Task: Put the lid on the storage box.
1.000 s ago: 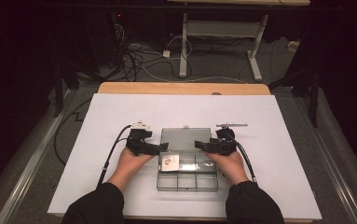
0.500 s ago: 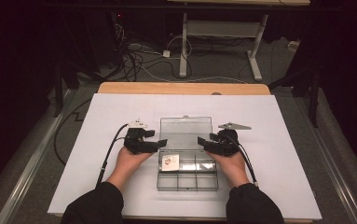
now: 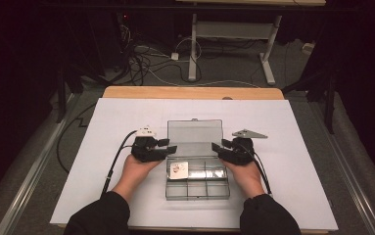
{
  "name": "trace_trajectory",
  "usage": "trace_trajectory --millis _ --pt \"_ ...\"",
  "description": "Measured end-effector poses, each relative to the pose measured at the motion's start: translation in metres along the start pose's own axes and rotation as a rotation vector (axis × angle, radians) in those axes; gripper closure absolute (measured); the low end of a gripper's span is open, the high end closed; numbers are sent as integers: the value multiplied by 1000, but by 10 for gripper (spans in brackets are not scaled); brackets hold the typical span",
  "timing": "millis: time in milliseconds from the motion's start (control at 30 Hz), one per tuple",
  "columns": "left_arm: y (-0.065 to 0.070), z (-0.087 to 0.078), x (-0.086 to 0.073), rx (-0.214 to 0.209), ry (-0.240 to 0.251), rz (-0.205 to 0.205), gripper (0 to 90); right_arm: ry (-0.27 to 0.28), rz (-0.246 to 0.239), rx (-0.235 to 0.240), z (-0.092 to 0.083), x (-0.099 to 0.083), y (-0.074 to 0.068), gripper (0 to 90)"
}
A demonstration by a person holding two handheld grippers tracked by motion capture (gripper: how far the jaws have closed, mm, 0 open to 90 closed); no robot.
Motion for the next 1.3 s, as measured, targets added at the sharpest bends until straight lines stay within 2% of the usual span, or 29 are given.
trace_trajectory --millis 233,367,500,633,767,933,1300 --pt "3 -4 5 33 19 32 546 18 -37 -13 -11 -4 0 610" --pt "7 -7 9 55 36 55 596 33 -75 -27 -20 -5 0 674" --pt "9 -9 10 63 41 59 620 45 -105 -40 -29 -7 0 709" --pt "11 -12 11 67 46 63 645 63 -136 -26 -40 -8 -3 755" --pt "13 -16 12 54 60 58 693 80 -176 -6 -50 -10 -9 812" --pt "17 -20 12 60 68 73 726 102 -204 33 -57 -12 -18 899" --pt "25 -28 11 65 85 95 769 106 -221 75 -59 -20 -22 900"
Point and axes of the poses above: each handheld gripper's, and its own axes: z roughly forward along the jaws, x roughly out of its top, y roughly to its right, the point moved 10 cm from there along z, roughly forward along the jaws, and after that the axes turned 1 degree about -x, right-handed, at the moved point
